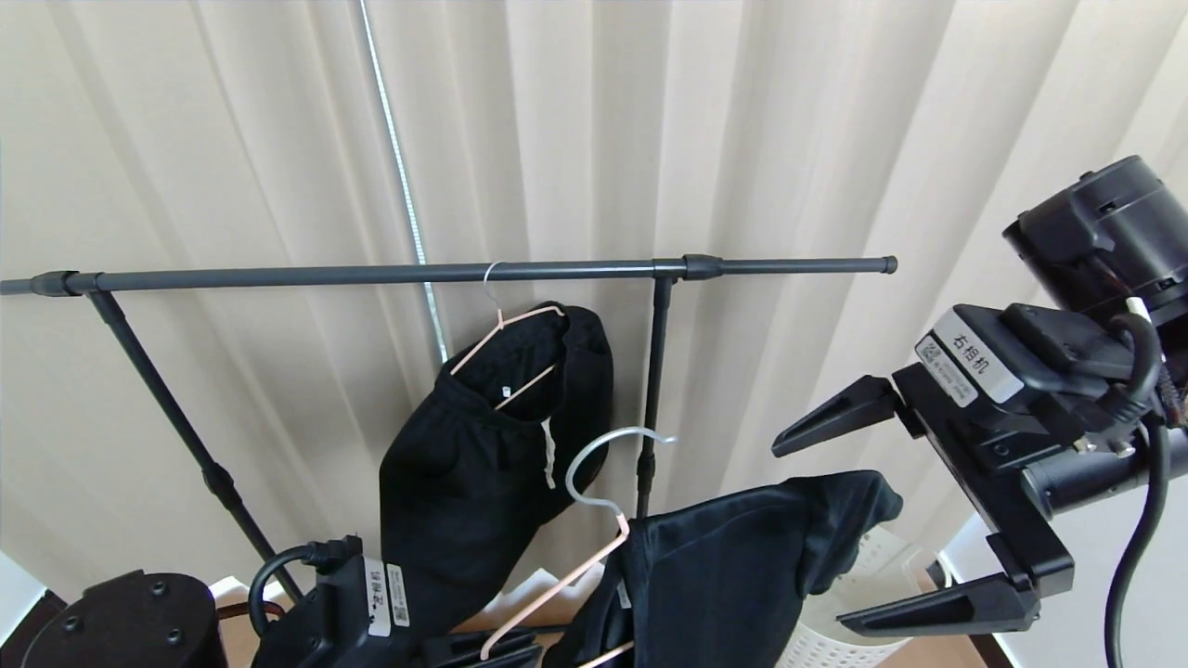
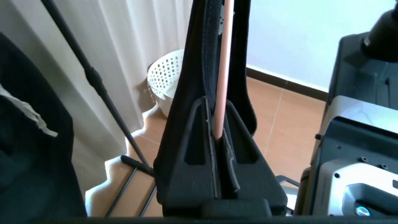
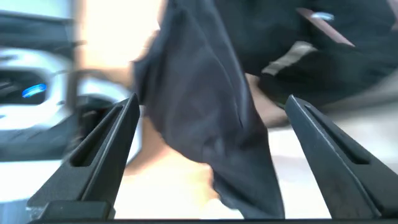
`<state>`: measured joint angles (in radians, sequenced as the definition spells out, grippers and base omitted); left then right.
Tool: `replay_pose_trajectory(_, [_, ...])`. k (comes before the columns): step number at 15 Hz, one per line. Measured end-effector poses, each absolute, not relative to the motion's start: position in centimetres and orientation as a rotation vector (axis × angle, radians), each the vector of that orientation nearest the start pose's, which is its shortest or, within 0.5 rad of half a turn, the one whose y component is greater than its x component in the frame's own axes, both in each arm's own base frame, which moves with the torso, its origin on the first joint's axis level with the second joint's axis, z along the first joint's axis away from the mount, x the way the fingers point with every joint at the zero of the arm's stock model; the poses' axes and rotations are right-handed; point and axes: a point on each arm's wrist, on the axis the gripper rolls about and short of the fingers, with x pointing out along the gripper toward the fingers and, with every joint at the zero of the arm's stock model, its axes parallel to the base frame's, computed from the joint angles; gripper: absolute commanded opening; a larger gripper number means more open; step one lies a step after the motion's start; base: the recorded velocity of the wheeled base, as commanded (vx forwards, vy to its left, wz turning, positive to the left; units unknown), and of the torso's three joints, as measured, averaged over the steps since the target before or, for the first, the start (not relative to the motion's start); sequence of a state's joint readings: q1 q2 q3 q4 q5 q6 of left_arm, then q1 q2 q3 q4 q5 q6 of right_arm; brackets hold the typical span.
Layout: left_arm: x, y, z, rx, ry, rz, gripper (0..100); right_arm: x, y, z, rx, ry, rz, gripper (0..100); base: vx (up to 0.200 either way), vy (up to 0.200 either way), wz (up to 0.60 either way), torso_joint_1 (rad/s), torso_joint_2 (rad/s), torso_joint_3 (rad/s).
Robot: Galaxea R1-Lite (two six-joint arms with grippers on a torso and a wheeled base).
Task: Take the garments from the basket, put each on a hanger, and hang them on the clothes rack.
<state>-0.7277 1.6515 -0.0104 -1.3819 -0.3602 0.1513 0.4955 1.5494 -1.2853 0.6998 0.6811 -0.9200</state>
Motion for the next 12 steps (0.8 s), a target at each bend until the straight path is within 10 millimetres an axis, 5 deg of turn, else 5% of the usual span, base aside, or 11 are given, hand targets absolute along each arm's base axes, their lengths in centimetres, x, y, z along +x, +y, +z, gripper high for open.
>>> replay_pose_trajectory(12, [13.2, -13.3, 9.6, 0.183, 0.166, -1.118, 0, 23.6, 14.8, 21.4, -0.622, 0.56, 1.5, 100, 0.0, 0.0, 0.0, 0.0, 0.0, 0.0])
